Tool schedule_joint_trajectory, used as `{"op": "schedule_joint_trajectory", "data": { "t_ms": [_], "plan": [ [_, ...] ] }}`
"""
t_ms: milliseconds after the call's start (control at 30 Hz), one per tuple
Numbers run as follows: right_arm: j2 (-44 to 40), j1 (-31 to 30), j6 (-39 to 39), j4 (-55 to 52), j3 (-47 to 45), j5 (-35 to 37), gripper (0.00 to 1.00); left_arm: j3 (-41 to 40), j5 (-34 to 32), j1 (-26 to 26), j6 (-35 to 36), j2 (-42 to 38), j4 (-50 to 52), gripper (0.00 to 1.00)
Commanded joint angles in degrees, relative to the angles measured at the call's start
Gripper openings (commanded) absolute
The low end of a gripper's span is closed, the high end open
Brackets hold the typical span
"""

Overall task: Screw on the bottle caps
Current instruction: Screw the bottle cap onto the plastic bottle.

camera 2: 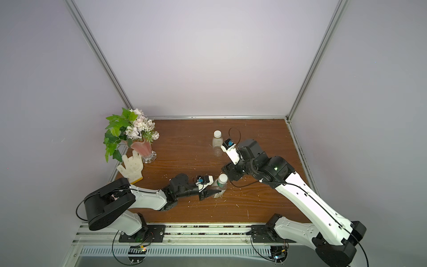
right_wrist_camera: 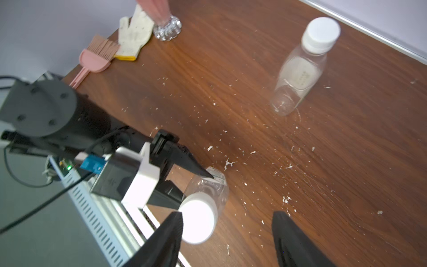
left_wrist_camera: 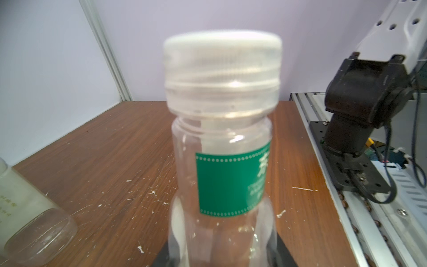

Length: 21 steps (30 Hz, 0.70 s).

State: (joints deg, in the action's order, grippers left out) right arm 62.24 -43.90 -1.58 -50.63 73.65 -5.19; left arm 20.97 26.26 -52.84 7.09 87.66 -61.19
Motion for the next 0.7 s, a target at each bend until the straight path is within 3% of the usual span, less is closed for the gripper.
{"op": "schedule_joint_trajectory", "data": {
  "t_ms": [0, 667],
  "plan": [
    [1.0, -0.3, 8.9, -3.1, 0.2, -7.7, 0.64, -0.5, 4.4, 0.0, 0.5, -1.2, -0.1, 0.39],
    [3.9, -5.1, 8.2, -5.8, -1.9, -3.4, 0.60, 0.2, 5.1, 1.2, -0.8, -0.1, -0.2, 0.39]
  ]
}}
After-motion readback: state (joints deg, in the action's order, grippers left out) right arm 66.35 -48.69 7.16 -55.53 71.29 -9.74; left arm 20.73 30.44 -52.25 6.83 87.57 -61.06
